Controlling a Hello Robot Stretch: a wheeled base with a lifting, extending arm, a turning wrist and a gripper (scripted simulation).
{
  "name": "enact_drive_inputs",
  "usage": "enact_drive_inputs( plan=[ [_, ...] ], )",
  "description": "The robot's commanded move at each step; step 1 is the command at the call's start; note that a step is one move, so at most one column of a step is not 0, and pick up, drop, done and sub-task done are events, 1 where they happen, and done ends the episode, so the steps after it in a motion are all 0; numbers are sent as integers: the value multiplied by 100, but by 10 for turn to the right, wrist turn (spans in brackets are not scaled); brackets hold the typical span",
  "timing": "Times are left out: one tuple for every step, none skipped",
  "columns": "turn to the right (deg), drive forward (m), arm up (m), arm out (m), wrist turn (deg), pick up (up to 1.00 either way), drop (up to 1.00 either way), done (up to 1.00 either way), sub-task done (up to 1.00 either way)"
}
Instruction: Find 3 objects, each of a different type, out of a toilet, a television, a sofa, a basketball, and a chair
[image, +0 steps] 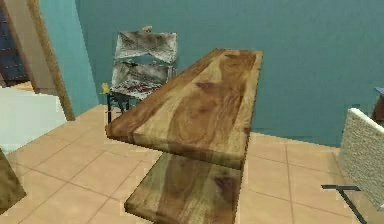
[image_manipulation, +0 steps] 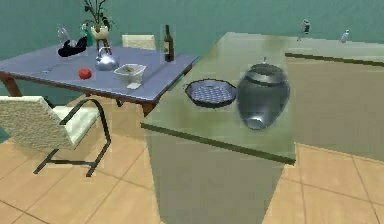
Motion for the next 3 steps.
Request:
enact_drive_inputs(
  plan=[
    [-450,0,0,0,0,0,0,0,0],
    [-210,0,0,0,0,0,0,0,0],
    [0,80,0,0,0,0,0,0,0]
  ],
)
